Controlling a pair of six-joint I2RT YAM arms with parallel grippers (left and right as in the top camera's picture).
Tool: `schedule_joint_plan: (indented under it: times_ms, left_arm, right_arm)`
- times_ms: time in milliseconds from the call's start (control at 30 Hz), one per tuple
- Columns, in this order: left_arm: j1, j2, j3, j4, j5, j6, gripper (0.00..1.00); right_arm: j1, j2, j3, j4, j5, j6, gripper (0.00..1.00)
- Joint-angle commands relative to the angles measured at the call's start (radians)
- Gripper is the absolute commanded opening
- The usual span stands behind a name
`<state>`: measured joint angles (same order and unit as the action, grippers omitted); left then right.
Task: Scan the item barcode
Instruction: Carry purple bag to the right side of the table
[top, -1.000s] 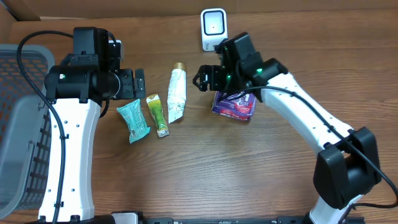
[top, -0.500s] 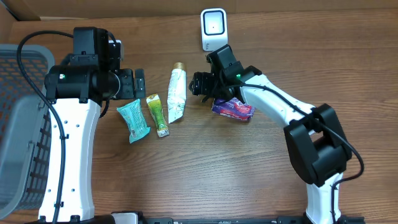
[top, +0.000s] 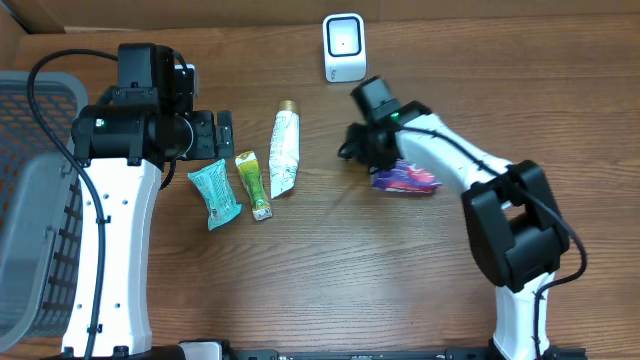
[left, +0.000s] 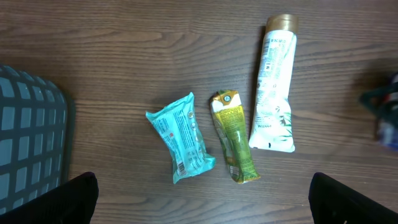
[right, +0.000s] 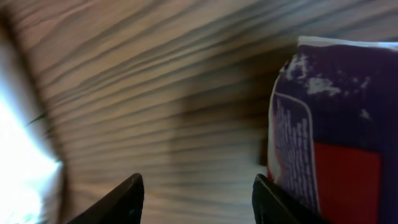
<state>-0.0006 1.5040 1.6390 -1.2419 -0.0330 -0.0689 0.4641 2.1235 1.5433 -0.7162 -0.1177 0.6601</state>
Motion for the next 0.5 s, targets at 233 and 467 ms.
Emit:
schedule_joint_plan:
  times_ms: [233,467]
  left_arm:
    - [0.0,0.006,0.012,0.0,0.008,0.002,1.0]
    - [0.0,0.006,0.012,0.0,0.008,0.002,1.0]
  right_arm:
    - [-0.27,0.003,0.012,-0.095,0.019,-0.085,0.57]
    - [-0.465,0.003,0.012,-0.176,0.004,-0.32,0.58]
